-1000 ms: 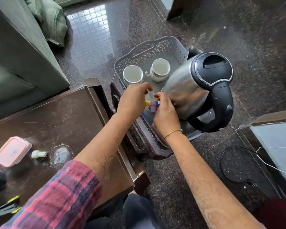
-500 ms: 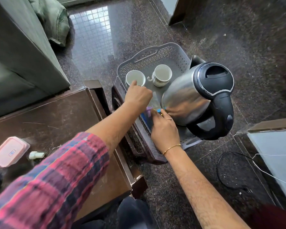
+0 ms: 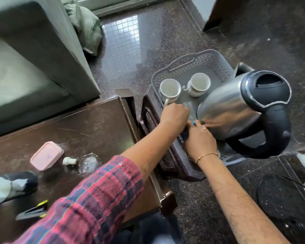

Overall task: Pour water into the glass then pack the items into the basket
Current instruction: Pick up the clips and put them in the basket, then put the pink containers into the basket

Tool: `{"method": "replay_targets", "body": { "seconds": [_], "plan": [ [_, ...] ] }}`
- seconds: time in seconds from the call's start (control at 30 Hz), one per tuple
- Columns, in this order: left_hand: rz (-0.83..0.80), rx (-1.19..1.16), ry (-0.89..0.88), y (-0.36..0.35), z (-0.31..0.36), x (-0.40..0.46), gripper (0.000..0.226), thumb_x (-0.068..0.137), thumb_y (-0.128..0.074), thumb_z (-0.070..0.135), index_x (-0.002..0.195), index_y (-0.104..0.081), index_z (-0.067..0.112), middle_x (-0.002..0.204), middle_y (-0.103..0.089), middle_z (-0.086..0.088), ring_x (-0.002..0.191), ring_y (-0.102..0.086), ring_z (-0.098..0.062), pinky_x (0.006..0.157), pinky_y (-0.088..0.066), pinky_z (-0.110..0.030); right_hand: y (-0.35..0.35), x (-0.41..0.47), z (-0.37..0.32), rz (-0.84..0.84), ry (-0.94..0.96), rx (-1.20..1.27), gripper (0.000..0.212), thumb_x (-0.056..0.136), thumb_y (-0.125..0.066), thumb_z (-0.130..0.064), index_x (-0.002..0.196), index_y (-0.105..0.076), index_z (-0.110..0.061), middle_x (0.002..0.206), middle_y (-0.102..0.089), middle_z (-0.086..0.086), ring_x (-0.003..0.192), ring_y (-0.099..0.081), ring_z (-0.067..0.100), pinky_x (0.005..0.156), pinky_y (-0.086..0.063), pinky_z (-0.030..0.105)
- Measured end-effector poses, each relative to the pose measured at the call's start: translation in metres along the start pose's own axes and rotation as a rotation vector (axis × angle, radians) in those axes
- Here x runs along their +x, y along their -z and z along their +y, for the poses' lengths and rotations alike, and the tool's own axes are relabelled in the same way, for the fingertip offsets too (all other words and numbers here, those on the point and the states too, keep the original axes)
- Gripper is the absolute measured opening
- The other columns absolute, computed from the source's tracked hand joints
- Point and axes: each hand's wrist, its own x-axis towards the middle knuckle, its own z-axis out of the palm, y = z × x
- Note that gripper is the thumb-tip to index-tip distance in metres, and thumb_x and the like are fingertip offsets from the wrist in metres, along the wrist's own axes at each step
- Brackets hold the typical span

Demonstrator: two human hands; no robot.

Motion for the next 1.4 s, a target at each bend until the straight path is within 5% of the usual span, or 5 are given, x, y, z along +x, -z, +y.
{"method": "replay_targets", "body": {
  "seconds": [0.3, 0.53, 0.8, 1.03, 1.4],
  "plan": [
    [0.369, -0.696, 0.019, -0.005, -0.058, -0.091, 0.040, 0.087, -0.053, 0.015, 0.127, -0.061, 0.017, 0.112, -0.067, -0.009, 0.104, -0.063, -0.029, 0.083, -0.051, -0.042, 0.001, -0.028, -0.088, 0.620, 0.097, 0.558, 0.045, 0.080, -0.046, -0.003, 0.125, -0.052, -0.001, 0.117, -0.064, 0.017, 0.105, -0.060, 0.033, 0.092, -0.040, 0.028],
    [0.602, -0.942, 0.296, -0.029, -0.148, -0.199, 0.029, 0.088, -0.051, 0.016, 0.112, -0.068, 0.015, 0.106, -0.072, -0.004, 0.099, -0.066, -0.021, 0.085, -0.051, -0.032, -0.039, -0.071, -0.209, 0.552, 0.280, 0.645, 0.038, 0.080, -0.050, -0.005, 0.118, -0.057, -0.007, 0.111, -0.066, 0.009, 0.098, -0.063, 0.028, 0.089, -0.051, 0.043],
    [0.757, -1.047, 0.503, -0.085, -0.259, -0.368, 0.026, 0.089, -0.048, 0.017, 0.108, -0.066, 0.019, 0.106, -0.069, 0.005, 0.101, -0.063, -0.011, 0.088, -0.051, -0.037, -0.132, -0.156, -0.366, 0.378, 0.405, 0.678, 0.031, 0.083, -0.049, -0.008, 0.112, -0.059, -0.009, 0.106, -0.066, 0.004, 0.093, -0.063, 0.022, 0.089, -0.042, 0.019],
    [0.934, -0.980, 0.680, -0.119, -0.338, -0.488, 0.025, 0.087, -0.052, 0.012, 0.105, -0.067, 0.023, 0.099, -0.068, 0.014, 0.096, -0.064, -0.009, 0.084, -0.051, -0.026, -0.188, -0.220, -0.484, 0.233, 0.551, 0.758, 0.030, 0.083, -0.048, -0.012, 0.110, -0.060, -0.011, 0.099, -0.066, 0.001, 0.089, -0.063, 0.016, 0.081, -0.050, 0.029],
    [0.307, -0.883, 0.575, -0.215, -0.328, -0.490, 0.017, 0.088, -0.051, 0.014, 0.101, -0.061, 0.010, 0.101, -0.064, -0.009, 0.099, -0.058, -0.029, 0.083, -0.046, -0.039, -0.232, -0.239, -0.436, -0.084, 0.636, 0.216, 0.035, 0.074, -0.038, -0.021, 0.099, -0.062, -0.015, 0.089, -0.067, 0.004, 0.083, -0.061, 0.026, 0.071, -0.048, 0.033]
  ]
}}
